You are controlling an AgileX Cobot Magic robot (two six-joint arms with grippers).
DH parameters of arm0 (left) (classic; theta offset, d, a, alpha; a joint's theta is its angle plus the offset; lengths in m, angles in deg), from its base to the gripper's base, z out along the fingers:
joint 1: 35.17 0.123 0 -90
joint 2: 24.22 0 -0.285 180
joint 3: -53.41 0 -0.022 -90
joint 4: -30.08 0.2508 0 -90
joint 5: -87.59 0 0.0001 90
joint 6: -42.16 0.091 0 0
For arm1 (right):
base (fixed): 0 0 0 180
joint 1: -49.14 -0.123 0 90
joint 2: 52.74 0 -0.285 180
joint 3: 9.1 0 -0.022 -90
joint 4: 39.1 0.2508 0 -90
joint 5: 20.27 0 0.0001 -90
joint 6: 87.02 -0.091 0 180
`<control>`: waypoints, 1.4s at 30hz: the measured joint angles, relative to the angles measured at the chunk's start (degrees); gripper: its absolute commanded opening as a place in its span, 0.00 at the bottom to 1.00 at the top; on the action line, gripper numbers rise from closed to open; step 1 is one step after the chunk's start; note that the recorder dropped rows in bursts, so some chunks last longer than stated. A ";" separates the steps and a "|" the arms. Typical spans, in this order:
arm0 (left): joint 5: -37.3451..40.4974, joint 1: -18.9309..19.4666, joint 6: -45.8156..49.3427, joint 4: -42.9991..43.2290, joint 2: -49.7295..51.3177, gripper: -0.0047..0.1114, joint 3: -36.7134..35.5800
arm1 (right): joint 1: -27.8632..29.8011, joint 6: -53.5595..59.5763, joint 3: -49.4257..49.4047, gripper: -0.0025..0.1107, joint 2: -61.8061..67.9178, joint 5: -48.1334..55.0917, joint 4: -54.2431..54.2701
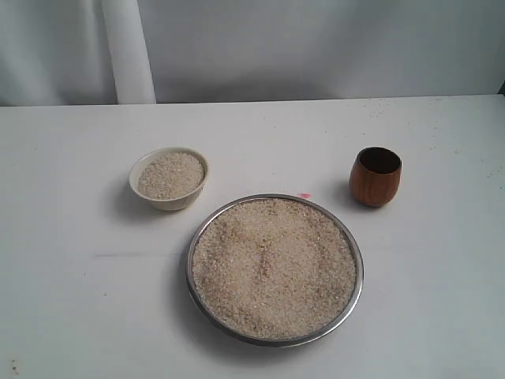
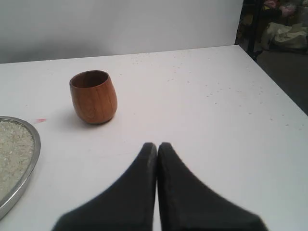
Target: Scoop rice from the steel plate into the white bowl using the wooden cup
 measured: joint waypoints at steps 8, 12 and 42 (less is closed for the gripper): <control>0.00 0.00 0.00 0.00 0.00 0.04 0.00 | 0.00 0.00 0.00 0.02 0.00 0.00 0.00; 0.00 0.00 0.00 0.00 0.00 0.04 0.00 | 0.00 0.00 0.00 0.02 0.00 0.00 0.00; 0.00 0.00 0.00 0.00 0.00 0.04 0.00 | 0.00 -4.01 0.07 0.02 0.00 -45.14 2.03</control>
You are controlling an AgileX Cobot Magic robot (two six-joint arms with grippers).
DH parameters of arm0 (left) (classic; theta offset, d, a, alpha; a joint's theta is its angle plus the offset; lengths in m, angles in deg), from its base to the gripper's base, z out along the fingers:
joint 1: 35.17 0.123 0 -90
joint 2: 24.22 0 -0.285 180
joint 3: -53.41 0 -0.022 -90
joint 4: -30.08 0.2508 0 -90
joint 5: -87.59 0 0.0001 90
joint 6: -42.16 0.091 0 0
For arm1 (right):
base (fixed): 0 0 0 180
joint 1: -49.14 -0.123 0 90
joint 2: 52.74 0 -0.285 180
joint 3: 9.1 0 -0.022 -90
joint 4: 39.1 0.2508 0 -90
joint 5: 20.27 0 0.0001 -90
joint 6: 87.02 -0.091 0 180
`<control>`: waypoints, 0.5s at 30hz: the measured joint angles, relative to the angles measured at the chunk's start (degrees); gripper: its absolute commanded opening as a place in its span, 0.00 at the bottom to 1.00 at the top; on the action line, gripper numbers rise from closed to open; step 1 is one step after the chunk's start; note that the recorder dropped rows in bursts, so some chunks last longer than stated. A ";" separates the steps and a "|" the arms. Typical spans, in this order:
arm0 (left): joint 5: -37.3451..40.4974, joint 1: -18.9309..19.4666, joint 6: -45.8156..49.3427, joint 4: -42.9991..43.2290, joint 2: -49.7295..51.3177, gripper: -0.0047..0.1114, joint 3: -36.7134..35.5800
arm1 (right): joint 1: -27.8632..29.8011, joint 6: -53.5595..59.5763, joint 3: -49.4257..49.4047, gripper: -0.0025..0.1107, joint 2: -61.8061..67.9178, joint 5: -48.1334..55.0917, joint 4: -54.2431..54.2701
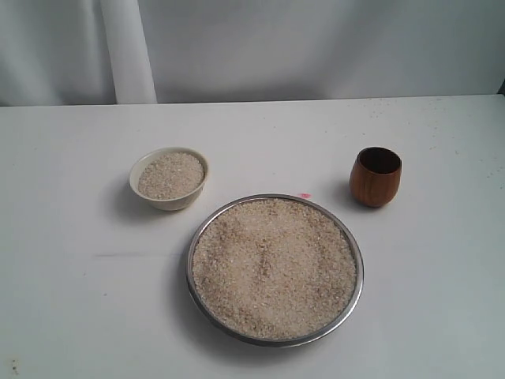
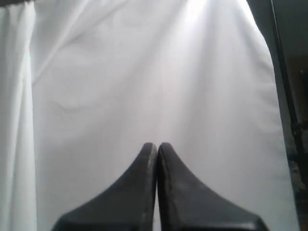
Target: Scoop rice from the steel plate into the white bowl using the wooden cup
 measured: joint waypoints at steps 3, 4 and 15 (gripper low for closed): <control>0.00 0.00 0.00 0.00 0.00 0.04 0.00 | 0.00 -7.68 0.00 0.02 0.00 -4.56 0.69; 0.00 0.00 0.00 0.00 0.00 0.04 0.00 | 0.00 -8.57 0.00 0.02 0.00 -4.56 0.69; 0.00 0.00 0.00 0.00 0.00 0.04 0.00 | -0.94 -12.75 13.71 0.02 16.94 9.65 -0.89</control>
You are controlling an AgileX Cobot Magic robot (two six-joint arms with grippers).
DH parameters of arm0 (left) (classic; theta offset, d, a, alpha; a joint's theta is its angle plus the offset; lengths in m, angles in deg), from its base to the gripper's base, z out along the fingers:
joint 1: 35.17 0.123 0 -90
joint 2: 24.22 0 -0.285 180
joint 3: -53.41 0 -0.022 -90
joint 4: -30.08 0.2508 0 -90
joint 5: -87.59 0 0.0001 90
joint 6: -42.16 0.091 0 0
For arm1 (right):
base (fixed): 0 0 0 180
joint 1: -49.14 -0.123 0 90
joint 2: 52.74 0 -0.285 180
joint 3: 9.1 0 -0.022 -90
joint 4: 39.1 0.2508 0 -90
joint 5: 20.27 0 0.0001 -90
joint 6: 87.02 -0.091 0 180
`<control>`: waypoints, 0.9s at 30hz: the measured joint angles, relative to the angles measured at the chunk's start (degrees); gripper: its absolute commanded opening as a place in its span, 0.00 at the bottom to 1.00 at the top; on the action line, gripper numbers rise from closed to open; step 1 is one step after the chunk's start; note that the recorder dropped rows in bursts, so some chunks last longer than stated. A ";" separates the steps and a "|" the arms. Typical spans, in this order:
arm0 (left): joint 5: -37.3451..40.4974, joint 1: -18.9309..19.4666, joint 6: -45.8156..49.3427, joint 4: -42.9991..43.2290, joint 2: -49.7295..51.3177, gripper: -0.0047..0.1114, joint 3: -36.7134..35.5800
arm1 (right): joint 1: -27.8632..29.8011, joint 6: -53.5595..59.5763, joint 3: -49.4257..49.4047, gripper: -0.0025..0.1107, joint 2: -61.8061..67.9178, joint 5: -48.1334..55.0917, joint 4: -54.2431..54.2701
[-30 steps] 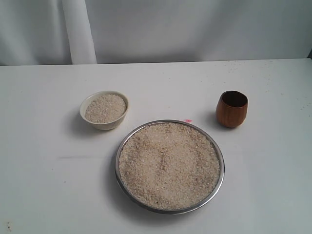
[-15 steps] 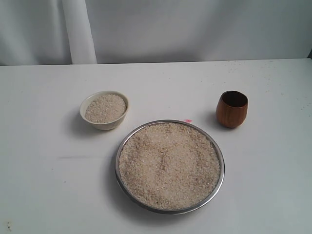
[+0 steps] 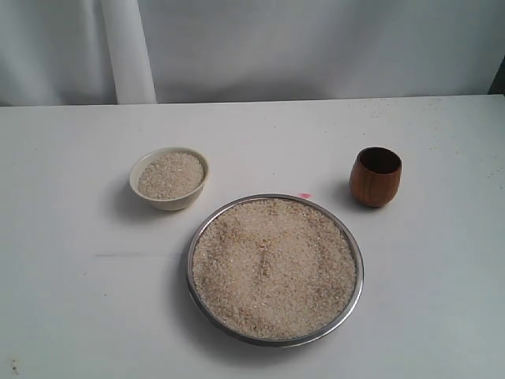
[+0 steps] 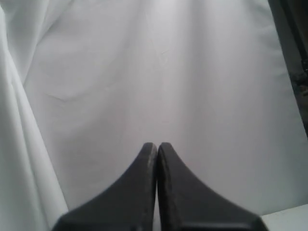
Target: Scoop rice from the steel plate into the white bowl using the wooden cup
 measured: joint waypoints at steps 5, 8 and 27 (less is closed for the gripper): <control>0.00 0.00 0.00 0.00 0.00 0.04 0.00 | -3.04 -1.52 10.32 0.02 13.53 1.75 -6.59; 0.00 0.00 0.00 0.00 0.00 0.04 0.00 | -3.58 -1.67 15.80 0.02 19.53 1.02 -10.21; 0.00 0.00 0.00 0.00 0.00 0.04 0.00 | -5.01 5.54 40.23 0.02 48.46 26.89 -20.97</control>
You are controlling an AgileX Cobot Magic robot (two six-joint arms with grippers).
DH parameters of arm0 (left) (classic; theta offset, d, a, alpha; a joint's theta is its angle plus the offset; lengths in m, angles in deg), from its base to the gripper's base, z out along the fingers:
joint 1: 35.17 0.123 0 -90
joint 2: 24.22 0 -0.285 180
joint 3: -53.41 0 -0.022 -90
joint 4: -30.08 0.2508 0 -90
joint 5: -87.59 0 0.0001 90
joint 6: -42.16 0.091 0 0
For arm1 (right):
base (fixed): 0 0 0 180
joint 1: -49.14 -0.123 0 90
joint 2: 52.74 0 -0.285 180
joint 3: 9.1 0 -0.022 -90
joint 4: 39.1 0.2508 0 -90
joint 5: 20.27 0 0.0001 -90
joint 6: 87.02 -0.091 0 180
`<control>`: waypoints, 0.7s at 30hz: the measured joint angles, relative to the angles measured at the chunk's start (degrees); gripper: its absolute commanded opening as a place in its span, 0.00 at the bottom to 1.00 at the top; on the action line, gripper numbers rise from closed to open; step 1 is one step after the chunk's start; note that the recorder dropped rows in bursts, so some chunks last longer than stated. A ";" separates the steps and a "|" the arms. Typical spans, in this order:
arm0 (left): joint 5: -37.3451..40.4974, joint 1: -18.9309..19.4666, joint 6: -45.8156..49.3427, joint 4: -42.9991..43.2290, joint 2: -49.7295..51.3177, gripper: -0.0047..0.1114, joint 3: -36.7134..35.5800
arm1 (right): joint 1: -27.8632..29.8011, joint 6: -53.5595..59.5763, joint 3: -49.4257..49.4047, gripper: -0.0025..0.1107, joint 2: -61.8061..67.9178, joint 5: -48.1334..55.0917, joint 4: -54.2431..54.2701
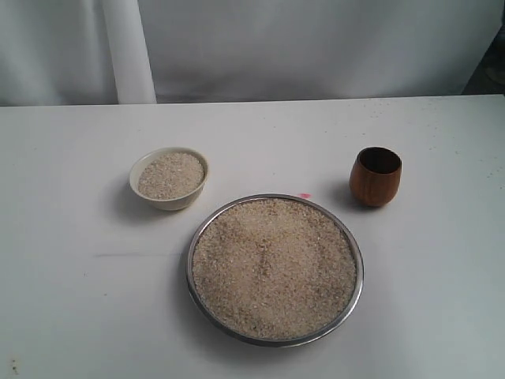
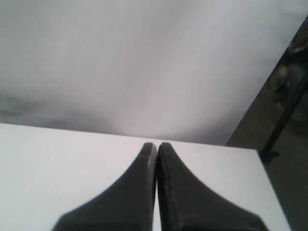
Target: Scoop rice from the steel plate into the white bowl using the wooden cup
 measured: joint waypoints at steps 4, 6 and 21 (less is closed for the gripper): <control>0.00 0.00 0.00 0.00 0.00 0.04 0.00 | -1.72 2.33 0.00 0.02 5.10 -2.49 5.41; 0.00 0.00 0.00 0.00 0.00 0.04 0.00 | -3.14 3.33 -1.40 0.02 7.06 -6.15 6.50; 0.00 0.00 0.00 0.00 0.00 0.04 0.00 | -5.30 3.72 -18.97 0.02 8.64 -39.08 6.00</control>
